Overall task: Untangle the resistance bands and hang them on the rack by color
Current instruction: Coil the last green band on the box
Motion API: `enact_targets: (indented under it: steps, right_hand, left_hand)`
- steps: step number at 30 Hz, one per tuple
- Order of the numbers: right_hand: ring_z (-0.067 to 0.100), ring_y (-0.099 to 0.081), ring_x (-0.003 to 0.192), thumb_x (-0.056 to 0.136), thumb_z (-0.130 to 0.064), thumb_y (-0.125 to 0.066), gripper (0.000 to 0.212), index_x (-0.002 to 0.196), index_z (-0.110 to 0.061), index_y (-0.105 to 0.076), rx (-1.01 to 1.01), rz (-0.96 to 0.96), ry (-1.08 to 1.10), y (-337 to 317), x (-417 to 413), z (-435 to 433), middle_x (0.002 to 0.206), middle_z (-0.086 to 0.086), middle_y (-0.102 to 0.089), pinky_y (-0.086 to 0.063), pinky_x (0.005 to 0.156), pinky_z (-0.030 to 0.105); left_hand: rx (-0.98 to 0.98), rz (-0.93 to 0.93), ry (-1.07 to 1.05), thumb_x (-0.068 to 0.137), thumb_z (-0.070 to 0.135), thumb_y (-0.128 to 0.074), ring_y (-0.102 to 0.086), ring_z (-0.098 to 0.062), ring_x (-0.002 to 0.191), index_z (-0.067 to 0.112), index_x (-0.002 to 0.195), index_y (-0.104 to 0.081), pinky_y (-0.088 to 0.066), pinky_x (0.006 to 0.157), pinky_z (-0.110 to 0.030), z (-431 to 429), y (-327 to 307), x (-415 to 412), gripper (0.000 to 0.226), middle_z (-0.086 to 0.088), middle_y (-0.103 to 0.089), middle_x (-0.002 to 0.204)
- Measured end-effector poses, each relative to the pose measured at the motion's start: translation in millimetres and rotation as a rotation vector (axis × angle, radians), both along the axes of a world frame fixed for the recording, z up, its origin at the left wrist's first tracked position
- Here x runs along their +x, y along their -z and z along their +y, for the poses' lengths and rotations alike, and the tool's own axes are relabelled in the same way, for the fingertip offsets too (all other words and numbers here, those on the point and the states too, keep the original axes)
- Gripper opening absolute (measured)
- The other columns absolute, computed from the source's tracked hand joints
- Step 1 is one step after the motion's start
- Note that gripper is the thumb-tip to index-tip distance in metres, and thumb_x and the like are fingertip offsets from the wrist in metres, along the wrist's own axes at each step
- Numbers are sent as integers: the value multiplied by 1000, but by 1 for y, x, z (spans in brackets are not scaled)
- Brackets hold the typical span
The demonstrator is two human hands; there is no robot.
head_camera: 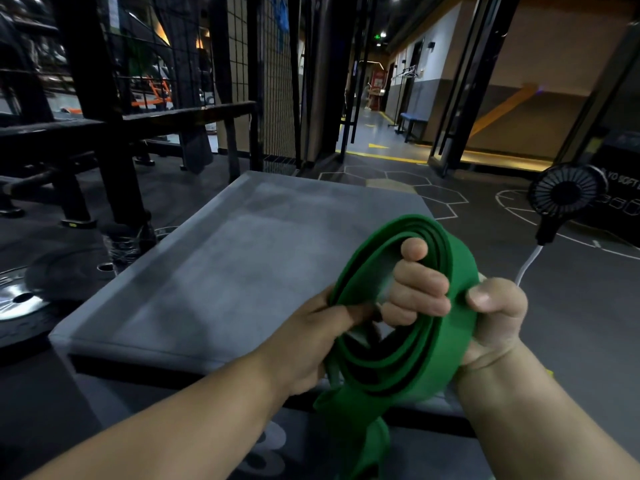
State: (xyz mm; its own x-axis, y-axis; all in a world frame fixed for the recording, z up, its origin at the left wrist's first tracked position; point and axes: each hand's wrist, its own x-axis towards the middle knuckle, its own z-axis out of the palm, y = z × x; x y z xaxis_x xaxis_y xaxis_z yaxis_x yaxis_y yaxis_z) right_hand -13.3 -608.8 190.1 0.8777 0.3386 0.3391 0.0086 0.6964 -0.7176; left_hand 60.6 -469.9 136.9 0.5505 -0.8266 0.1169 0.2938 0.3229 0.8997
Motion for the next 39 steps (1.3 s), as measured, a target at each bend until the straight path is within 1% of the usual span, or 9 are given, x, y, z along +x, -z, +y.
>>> enact_targets:
  steps: [3, 8, 12, 14, 17, 22, 27, 34, 39]
  right_hand:
    - [39, -55, 112, 86, -2, -54, 39, 123, 4, -47, -114, -52, 49, 7, 2, -5, 105, 19, -63, -37, 100, 51]
    - [46, -55, 115, 102, -23, -43, 47, 141, 3, -40, -97, -50, 26, 15, 8, -10, 120, 27, -61, -30, 105, 57]
    - [34, -61, 90, 102, -32, -43, 52, 145, -5, -37, 41, -1, 62, 11, 15, -19, 100, 20, -63, -27, 101, 55]
    - [30, -59, 82, 99, -33, -47, 52, 143, -5, -38, 163, 17, 80, 3, 14, -27, 89, 17, -61, -41, 94, 49]
    - [24, -55, 75, 95, -35, -53, 56, 139, -5, -37, 268, 17, 130, -5, 9, -42, 81, 12, -57, -45, 82, 35]
    - [18, -51, 74, 86, -17, -61, 64, 141, -3, -31, 305, -12, 183, -4, 2, -54, 82, 6, -54, -42, 80, 28]
    - [17, -49, 77, 77, 1, -52, 71, 143, -3, -24, 303, -54, 184, -6, -5, -55, 84, 6, -53, -40, 82, 26]
    - [15, -47, 71, 81, -4, -51, 67, 143, 0, -27, 312, 29, 73, -8, -11, -59, 84, 8, -58, -41, 76, 24]
    - [10, -40, 70, 85, -8, -51, 64, 142, 8, -27, 158, 73, 10, -2, -6, -45, 86, 12, -62, -46, 72, 29]
  left_hand:
    - [-99, 151, -104, 81, 10, -59, -65, -24, 67, 7, 86, -72, -55, 60, -28, -2, -7, 0, 14, -17, -62, 78]
    - [-9, 82, -99, 92, 12, -52, -69, -16, 67, 10, 110, -63, -54, 56, -24, 1, -7, 2, 21, -3, -70, 73]
    - [257, -91, 49, 76, 76, -50, -66, -19, 107, 29, 114, -65, -53, 90, -35, 3, 13, 15, 63, 0, -71, 112]
    - [383, -119, 163, 61, 88, -44, -68, -21, 98, 22, 109, -65, -54, 84, -36, 5, 24, 17, 84, -1, -73, 103]
    - [399, -111, 221, 76, 62, -66, -64, -5, 65, 15, 93, -63, -50, 61, -20, 4, 30, 12, 50, 9, -67, 68]
    - [480, -239, 182, 83, 3, -69, -60, 3, 63, 20, 102, -53, -46, 62, -14, 1, 31, 15, 31, 16, -64, 66]
    - [785, -491, -95, 86, 34, -62, -58, -9, 84, 23, 107, -56, -47, 67, -22, -5, 40, 17, 25, 2, -63, 99]
    - [569, -143, -572, 96, 33, -42, -61, -30, 96, 26, 89, -64, -50, 92, -42, -2, 36, 52, 24, -14, -67, 96]
    - [400, 21, -803, 101, 24, -33, -64, -30, 82, 18, 103, -53, -56, 68, -39, 12, 14, 80, 21, -11, -69, 86]
